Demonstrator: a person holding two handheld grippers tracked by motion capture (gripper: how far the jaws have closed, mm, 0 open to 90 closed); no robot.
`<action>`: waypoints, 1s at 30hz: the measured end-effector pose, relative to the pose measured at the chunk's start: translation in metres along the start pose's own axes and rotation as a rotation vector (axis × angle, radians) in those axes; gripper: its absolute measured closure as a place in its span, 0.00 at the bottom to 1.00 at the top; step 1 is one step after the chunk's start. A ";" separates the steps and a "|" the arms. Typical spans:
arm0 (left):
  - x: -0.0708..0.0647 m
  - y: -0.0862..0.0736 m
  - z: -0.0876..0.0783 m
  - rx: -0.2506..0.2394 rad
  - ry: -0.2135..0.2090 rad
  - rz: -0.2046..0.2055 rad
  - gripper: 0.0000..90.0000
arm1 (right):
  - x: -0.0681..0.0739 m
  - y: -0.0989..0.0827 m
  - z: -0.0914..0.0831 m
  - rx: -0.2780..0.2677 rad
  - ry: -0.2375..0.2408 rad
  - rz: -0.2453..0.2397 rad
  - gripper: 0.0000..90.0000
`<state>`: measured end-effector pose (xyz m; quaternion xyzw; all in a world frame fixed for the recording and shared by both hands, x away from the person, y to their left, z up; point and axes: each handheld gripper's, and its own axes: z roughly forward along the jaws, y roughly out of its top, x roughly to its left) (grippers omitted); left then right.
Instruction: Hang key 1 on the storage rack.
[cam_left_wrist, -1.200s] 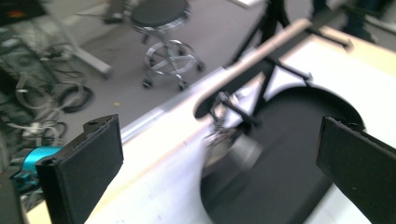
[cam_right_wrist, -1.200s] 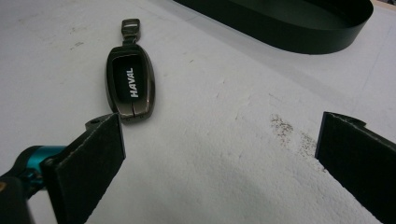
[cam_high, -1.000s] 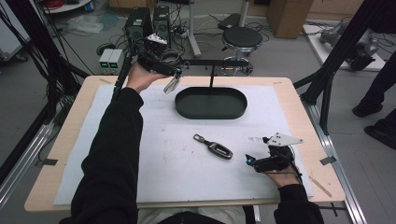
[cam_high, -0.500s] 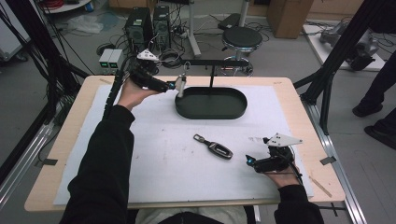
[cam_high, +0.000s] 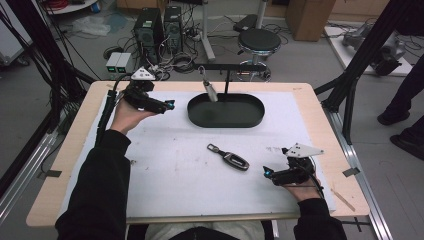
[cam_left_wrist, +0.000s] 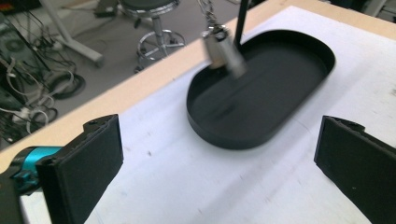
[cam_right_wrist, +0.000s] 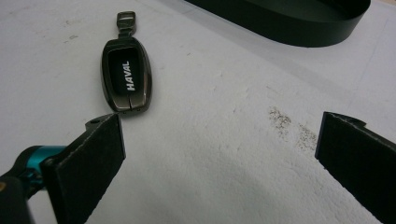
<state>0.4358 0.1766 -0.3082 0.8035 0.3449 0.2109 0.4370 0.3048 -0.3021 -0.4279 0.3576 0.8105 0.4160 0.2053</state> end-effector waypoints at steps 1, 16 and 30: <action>0.000 0.000 0.000 0.000 0.000 0.000 0.02 | 0.000 0.000 0.000 0.001 0.002 0.003 0.01; 0.003 -0.050 -0.048 -0.036 0.015 -0.074 0.02 | 0.001 0.000 0.000 0.003 -0.004 0.005 0.01; -0.005 -0.094 -0.079 -0.078 0.012 -0.127 0.02 | 0.002 -0.001 -0.001 0.004 -0.007 0.004 0.01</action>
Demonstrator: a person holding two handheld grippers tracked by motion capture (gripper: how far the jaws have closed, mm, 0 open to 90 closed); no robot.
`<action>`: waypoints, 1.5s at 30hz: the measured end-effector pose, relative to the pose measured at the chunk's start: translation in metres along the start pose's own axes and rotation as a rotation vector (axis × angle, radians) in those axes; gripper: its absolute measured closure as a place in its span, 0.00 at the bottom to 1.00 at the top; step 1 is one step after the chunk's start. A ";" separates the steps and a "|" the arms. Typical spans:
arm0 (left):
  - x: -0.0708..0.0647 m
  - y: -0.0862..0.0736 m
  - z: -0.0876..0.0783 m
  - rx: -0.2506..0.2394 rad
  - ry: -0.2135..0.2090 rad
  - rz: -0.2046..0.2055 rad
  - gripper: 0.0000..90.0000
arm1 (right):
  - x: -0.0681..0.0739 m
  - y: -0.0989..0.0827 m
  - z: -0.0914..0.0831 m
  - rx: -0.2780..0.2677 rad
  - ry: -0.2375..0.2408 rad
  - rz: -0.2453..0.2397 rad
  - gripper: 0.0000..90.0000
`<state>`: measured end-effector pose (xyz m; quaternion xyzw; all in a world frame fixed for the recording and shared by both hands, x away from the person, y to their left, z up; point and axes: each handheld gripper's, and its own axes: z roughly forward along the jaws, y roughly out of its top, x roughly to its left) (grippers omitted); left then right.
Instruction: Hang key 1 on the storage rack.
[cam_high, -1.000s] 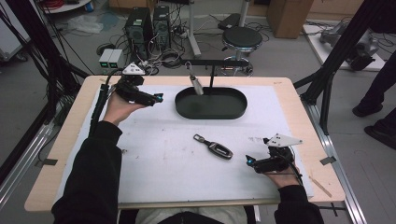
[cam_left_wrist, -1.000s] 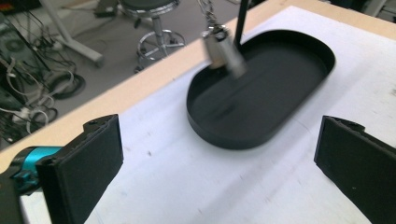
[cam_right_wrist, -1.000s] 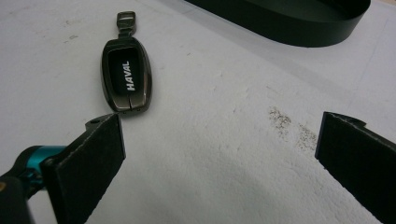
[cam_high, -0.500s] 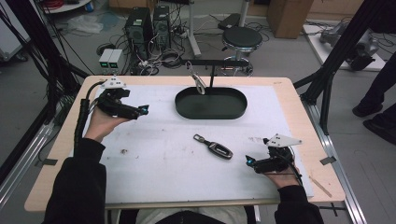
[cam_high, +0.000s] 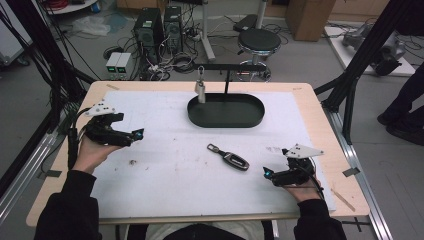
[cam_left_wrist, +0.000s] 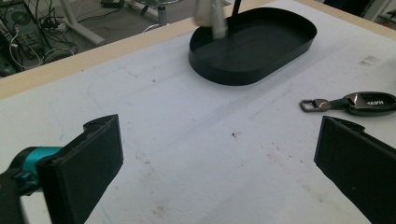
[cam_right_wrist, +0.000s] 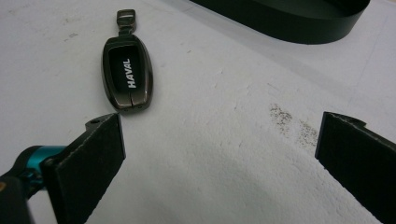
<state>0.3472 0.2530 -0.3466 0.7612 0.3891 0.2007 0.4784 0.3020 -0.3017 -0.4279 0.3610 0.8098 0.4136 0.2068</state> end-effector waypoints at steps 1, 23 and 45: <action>0.000 -0.002 -0.002 0.001 0.004 0.001 0.02 | 0.000 0.000 0.000 -0.001 0.002 0.001 0.01; -0.007 -0.059 -0.029 -0.154 0.058 -0.049 0.02 | 0.001 0.000 -0.001 0.001 0.002 0.012 0.01; -0.017 -0.108 -0.037 -0.163 0.080 -0.055 0.02 | 0.002 -0.001 0.000 0.014 0.000 0.002 0.01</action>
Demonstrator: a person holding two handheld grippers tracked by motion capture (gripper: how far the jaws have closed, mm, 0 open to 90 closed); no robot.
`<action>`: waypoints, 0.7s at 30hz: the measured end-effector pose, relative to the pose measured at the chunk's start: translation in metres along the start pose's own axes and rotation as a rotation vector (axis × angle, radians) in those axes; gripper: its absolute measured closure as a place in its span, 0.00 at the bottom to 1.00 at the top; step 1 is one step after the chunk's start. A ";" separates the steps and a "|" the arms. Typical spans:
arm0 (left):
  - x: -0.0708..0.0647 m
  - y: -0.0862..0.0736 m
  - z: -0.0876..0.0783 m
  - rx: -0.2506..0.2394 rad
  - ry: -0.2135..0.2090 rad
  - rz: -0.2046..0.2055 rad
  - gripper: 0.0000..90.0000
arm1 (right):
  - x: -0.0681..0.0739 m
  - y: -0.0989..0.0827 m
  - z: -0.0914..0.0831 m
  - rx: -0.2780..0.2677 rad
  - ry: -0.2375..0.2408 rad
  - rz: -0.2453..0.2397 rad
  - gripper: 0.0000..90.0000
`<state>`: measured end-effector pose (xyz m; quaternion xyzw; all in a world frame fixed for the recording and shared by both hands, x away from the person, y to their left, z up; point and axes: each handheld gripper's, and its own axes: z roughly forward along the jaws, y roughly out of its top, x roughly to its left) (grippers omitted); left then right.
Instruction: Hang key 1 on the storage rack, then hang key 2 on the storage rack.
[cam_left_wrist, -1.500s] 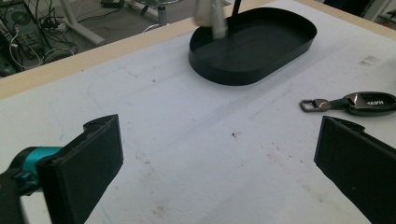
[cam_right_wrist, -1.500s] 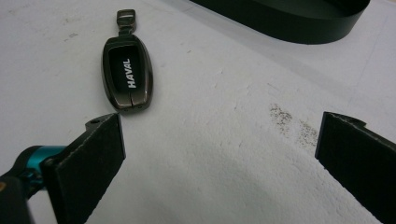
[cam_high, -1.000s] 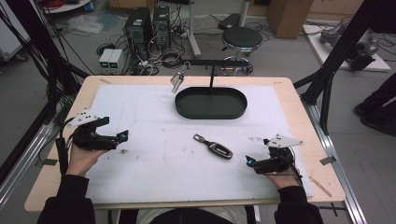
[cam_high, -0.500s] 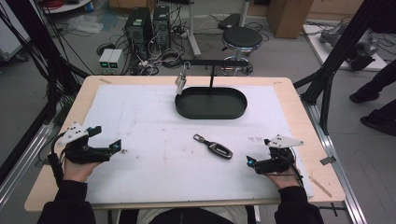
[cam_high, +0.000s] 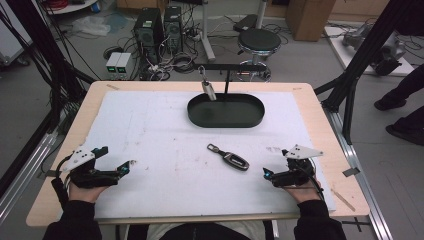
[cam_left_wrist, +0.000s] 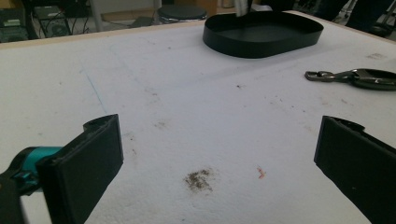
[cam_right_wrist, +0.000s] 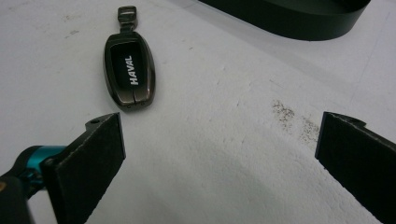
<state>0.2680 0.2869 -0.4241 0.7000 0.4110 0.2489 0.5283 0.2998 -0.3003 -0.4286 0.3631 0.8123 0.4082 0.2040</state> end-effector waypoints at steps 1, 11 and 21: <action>0.001 0.000 -0.001 -0.004 0.001 -0.002 0.02 | 0.001 0.000 0.000 0.005 -0.001 -0.001 0.01; 0.001 -0.002 0.000 0.005 0.001 0.000 0.02 | 0.001 0.001 0.001 0.009 0.002 0.002 0.01; 0.001 -0.005 0.004 0.058 0.006 0.027 0.02 | 0.002 0.011 0.010 0.024 0.042 -0.010 0.01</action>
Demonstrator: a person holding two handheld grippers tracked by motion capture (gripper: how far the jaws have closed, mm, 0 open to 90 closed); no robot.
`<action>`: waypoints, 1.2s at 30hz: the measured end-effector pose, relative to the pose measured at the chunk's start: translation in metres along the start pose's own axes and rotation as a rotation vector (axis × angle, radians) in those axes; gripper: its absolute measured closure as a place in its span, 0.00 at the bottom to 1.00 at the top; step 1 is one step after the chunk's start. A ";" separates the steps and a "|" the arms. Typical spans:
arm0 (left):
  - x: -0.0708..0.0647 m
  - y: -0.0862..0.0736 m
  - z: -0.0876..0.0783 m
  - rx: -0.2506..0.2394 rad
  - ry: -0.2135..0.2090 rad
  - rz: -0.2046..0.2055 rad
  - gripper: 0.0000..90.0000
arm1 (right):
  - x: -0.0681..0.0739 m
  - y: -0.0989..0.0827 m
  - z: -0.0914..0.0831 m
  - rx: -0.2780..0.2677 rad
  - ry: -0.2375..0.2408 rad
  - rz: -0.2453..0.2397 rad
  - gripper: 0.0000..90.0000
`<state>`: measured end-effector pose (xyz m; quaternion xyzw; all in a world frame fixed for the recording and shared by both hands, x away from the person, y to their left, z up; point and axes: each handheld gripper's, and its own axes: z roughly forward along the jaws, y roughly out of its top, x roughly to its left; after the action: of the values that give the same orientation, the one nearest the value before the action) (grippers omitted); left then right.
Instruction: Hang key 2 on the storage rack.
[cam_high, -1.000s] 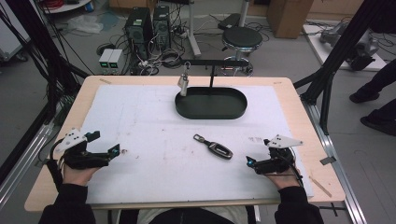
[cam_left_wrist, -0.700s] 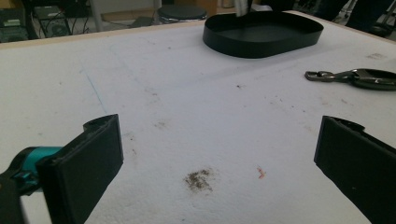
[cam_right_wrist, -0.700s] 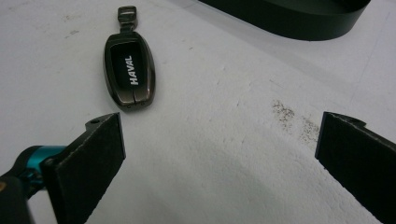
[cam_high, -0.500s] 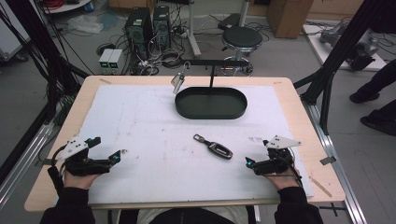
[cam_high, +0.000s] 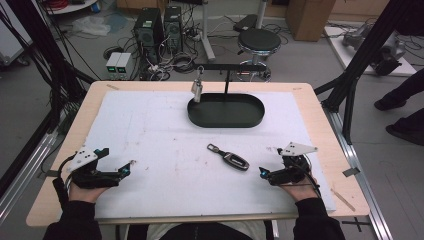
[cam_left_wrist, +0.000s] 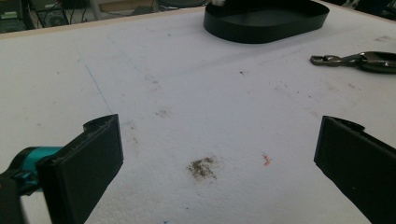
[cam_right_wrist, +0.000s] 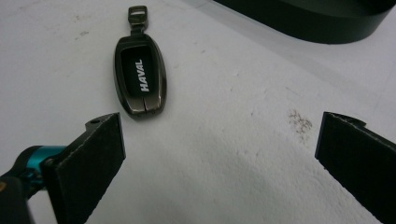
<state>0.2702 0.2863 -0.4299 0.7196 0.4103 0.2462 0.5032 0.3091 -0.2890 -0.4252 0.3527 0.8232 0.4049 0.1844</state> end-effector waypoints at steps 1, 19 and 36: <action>0.000 0.000 0.000 0.001 -0.001 0.000 0.02 | 0.001 0.001 0.001 0.001 0.001 0.000 0.01; 0.000 -0.001 0.004 0.036 -0.010 0.017 0.02 | 0.011 0.029 0.025 0.055 0.053 -0.049 0.01; -0.002 -0.002 0.006 0.046 -0.030 0.024 0.02 | 0.027 0.073 0.059 0.127 0.116 -0.124 0.01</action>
<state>0.2731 0.2823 -0.4336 0.7393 0.3999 0.2320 0.4896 0.3567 -0.2069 -0.4027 0.2880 0.8769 0.3592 0.1383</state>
